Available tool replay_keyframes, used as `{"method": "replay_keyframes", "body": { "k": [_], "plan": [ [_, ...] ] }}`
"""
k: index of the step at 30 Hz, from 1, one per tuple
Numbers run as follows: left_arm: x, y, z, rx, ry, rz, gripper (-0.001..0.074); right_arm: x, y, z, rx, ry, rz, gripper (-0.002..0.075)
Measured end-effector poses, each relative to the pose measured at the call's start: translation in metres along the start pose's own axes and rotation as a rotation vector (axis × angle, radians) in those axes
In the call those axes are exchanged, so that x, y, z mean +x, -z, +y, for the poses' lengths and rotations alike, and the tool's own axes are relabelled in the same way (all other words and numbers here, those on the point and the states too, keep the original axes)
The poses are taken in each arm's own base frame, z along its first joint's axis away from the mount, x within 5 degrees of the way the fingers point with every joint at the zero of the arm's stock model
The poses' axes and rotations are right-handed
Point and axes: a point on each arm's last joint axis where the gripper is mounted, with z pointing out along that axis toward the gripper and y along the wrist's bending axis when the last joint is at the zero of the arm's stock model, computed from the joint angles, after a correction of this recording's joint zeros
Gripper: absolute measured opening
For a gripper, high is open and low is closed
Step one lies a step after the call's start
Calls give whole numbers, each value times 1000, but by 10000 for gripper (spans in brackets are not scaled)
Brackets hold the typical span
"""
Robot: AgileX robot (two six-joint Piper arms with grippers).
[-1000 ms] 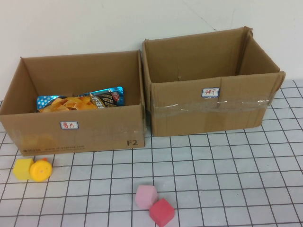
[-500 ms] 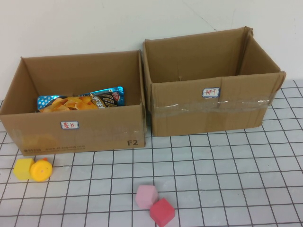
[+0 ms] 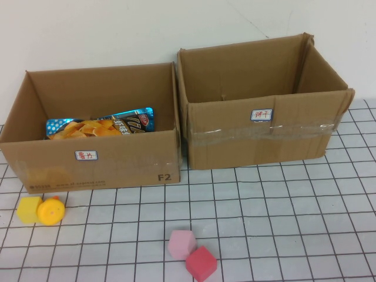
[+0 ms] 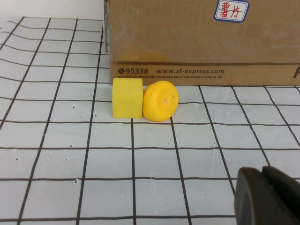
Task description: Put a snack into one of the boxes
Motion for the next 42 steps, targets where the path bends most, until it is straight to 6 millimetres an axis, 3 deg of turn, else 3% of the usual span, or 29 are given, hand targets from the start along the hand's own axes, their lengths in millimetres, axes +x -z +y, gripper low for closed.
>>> {"method": "replay_keyframes", "body": {
  "k": [8, 14, 18, 26, 33, 42],
  "plan": [
    [0, 0, 0, 0, 0, 0, -1, 0, 0, 0, 1, 0, -2, -1],
    [0, 0, 0, 0, 0, 0, -1, 2, 16, -1, 96, -6, -73, -1],
    [0, 0, 0, 0, 0, 0, -1, 18, 21, -2, 248, -76, -125, -1],
    [0, 0, 0, 0, 0, 0, -1, 50, 11, -1, 474, -315, -248, -1],
    [0, 0, 0, 0, 0, 0, -1, 56, 7, -1, 495, -316, -240, -1],
    [0, 0, 0, 0, 0, 0, -1, 84, 2, -8, 642, -375, -93, -1]
  ]
}}
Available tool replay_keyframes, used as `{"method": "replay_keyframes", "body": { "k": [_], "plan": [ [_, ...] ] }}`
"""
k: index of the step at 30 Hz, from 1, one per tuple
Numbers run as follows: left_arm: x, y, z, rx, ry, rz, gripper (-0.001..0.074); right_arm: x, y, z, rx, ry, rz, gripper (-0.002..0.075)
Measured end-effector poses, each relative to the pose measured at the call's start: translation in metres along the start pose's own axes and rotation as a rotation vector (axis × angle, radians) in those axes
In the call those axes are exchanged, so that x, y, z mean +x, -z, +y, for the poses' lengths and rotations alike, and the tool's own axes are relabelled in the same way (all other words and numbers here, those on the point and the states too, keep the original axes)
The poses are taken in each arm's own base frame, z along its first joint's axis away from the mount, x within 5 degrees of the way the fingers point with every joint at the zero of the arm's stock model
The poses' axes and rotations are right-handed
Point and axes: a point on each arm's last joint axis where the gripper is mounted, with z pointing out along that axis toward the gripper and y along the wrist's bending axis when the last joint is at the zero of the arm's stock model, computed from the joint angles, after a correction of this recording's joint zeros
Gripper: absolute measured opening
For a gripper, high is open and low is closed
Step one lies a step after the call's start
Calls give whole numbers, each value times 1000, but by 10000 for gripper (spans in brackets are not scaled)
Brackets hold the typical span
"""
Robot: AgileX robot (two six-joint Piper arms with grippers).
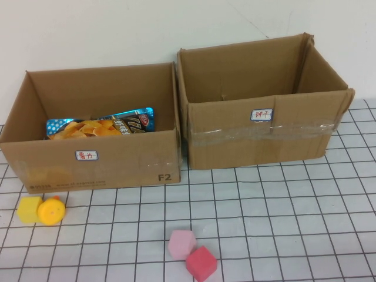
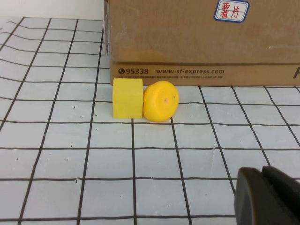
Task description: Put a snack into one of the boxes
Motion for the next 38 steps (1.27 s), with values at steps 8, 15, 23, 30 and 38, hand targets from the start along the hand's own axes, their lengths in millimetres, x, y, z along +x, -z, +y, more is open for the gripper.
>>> {"method": "replay_keyframes", "body": {
  "k": [8, 15, 23, 30, 38],
  "plan": [
    [0, 0, 0, -1, -1, 0, -1, 22, -2, 2, 14, 41, 44, -1],
    [0, 0, 0, -1, -1, 0, -1, 22, -2, 2, 18, 24, 56, -1],
    [0, 0, 0, -1, -1, 0, -1, 23, -2, 1, 19, 21, 59, -1],
    [0, 0, 0, -1, -1, 0, -1, 22, -1, 1, 22, -34, 59, -1],
    [0, 0, 0, -1, -1, 0, -1, 23, -1, 1, 22, -67, 62, -1]
  ]
}}
